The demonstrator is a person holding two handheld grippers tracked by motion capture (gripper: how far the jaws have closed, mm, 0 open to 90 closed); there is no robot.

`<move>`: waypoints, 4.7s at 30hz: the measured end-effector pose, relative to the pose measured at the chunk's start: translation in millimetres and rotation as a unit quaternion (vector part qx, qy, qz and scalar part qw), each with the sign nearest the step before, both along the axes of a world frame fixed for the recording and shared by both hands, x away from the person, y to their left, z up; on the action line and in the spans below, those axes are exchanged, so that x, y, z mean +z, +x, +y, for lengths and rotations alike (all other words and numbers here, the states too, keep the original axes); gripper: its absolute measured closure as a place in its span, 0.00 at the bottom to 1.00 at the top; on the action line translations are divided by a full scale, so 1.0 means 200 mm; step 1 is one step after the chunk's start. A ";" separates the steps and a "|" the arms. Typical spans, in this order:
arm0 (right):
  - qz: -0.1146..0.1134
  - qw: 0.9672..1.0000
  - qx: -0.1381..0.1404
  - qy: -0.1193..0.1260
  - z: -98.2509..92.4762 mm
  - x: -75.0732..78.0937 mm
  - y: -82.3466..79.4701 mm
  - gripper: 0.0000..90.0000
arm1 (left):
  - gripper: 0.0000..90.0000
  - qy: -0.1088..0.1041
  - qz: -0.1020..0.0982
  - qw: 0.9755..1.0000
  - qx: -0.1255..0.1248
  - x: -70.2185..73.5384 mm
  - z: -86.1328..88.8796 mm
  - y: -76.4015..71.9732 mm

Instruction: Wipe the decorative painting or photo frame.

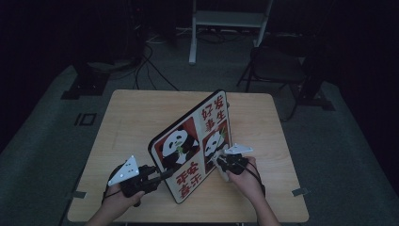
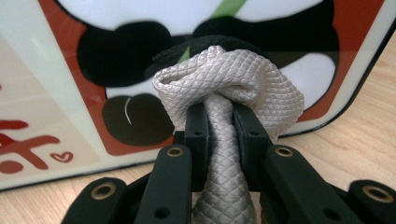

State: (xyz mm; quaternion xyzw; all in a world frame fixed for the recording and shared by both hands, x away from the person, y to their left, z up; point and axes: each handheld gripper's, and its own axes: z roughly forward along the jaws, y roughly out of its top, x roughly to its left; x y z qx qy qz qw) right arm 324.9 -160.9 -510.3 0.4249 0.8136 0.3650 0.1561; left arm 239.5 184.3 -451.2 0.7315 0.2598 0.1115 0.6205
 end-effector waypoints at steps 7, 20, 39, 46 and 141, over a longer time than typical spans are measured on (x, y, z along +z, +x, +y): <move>0.016 1.000 0.000 -0.009 -0.01 -0.03 0.00 0.87 | 0.78 -0.002 0.003 1.000 0.001 0.00 0.00 0.00; -0.027 0.999 -0.001 0.032 -0.06 0.16 -0.05 0.87 | 0.80 -0.003 0.005 1.000 0.007 0.00 0.01 0.01; -0.163 0.979 0.031 0.122 0.06 0.69 -0.12 0.87 | 0.80 -0.002 0.003 1.000 0.008 0.00 0.01 0.00; -0.188 0.974 0.047 0.116 0.18 0.80 -0.07 0.87 | 0.80 -0.002 0.002 1.000 0.008 0.00 0.01 0.00; -0.021 0.998 0.060 -0.011 0.13 0.05 -0.11 0.87 | 0.79 0.007 -0.001 1.000 0.003 0.00 0.00 0.00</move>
